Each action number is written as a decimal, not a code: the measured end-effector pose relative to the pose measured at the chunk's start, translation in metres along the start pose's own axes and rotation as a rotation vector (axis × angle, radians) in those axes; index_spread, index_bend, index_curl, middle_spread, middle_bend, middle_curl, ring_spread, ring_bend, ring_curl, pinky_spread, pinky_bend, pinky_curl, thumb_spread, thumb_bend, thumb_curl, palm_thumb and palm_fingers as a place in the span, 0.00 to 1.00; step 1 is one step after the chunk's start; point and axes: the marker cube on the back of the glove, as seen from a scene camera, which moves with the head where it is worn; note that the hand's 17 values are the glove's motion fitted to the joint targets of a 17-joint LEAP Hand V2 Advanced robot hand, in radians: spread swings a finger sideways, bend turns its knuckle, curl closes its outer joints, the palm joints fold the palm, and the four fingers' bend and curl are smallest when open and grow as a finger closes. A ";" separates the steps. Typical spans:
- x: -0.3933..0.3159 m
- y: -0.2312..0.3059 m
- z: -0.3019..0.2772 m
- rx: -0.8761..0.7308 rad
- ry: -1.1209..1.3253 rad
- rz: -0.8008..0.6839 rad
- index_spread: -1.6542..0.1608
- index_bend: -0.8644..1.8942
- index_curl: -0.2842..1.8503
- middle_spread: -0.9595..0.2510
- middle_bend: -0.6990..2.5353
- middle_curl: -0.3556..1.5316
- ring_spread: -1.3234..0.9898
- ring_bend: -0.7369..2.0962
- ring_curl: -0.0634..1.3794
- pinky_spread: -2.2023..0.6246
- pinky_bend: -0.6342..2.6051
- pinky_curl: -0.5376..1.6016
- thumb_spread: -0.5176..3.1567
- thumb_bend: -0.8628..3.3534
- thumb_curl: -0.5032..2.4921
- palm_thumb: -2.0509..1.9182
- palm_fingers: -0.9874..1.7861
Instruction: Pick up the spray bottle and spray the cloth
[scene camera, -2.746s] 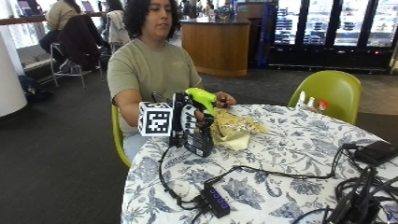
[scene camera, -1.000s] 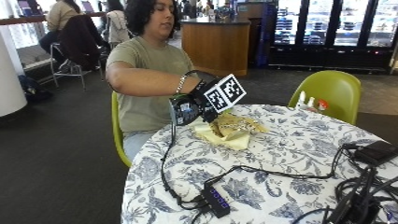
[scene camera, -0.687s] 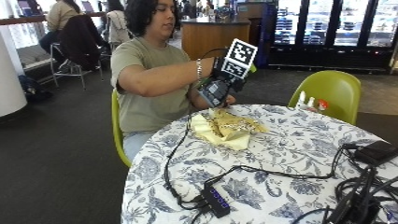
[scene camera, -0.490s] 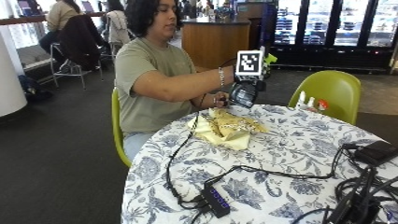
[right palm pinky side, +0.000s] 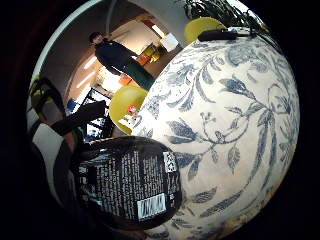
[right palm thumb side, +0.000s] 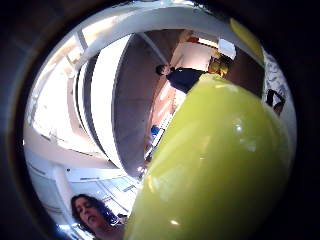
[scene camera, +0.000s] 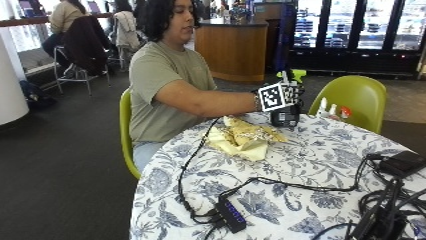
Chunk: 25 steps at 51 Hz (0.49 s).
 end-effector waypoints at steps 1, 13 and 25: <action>0.000 -0.001 0.000 0.003 0.000 -0.001 0.77 0.43 0.43 0.69 0.42 0.48 0.50 0.49 0.37 0.69 0.32 0.44 0.24 0.20 0.46 0.76 0.85; 0.006 -0.002 -0.003 -0.058 -0.022 0.064 0.77 0.43 0.44 0.69 0.42 0.48 0.50 0.49 0.37 0.69 0.32 0.44 0.24 0.20 0.46 0.76 0.85; 0.003 0.059 -0.034 -0.355 0.025 0.197 0.75 0.38 0.41 0.73 0.35 0.44 0.52 0.42 0.35 0.80 0.26 0.43 0.35 0.19 0.41 0.71 0.54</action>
